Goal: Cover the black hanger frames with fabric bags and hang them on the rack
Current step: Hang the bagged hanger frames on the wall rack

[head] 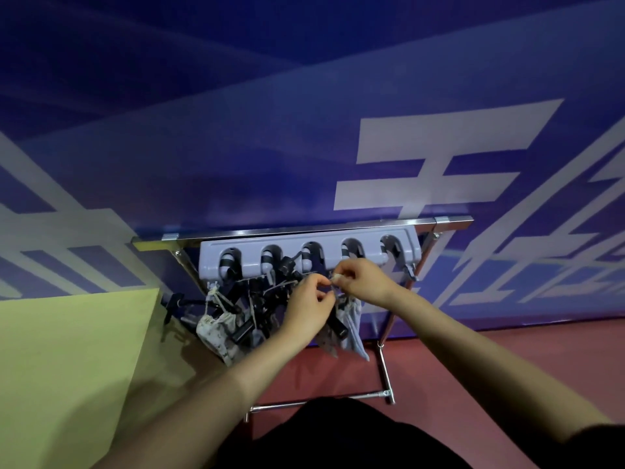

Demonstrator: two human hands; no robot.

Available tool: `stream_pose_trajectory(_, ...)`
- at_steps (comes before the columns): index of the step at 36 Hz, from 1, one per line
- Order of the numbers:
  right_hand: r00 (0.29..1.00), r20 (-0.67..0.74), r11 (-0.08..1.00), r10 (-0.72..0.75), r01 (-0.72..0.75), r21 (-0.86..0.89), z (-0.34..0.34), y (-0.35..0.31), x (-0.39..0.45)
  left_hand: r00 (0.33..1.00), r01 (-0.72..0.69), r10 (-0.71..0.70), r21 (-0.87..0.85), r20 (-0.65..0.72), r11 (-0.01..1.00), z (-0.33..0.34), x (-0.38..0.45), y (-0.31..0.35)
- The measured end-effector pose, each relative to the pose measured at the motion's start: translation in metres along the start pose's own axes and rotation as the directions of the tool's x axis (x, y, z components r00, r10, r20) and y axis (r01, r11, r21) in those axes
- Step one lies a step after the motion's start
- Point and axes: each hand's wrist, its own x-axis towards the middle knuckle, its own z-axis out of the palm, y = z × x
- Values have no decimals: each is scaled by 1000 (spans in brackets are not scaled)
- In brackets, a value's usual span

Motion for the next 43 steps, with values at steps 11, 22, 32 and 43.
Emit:
stream_pose_trajectory(11, 998, -62, 990, -7, 15, 139, 4, 6, -10, 995, -94, 99, 181, -21, 979, 7, 10, -6)
stream_pose_trajectory(22, 999, -32, 960, 35, -25, 281, -8, 8, -11, 946, -296, 296, 20, -133, 955, 6, 9, -5)
stream_pose_trajectory(32, 996, -31, 958, 88, -76, 275, 2, 11, -2, 957, -258, 277, 189, -81, 947, 3, 25, -10)
stream_pose_trajectory(43, 991, -30, 966, 134, -123, 228, 5, 15, 9, 996, -92, 93, -54, 5, 994, 6, 27, -10)
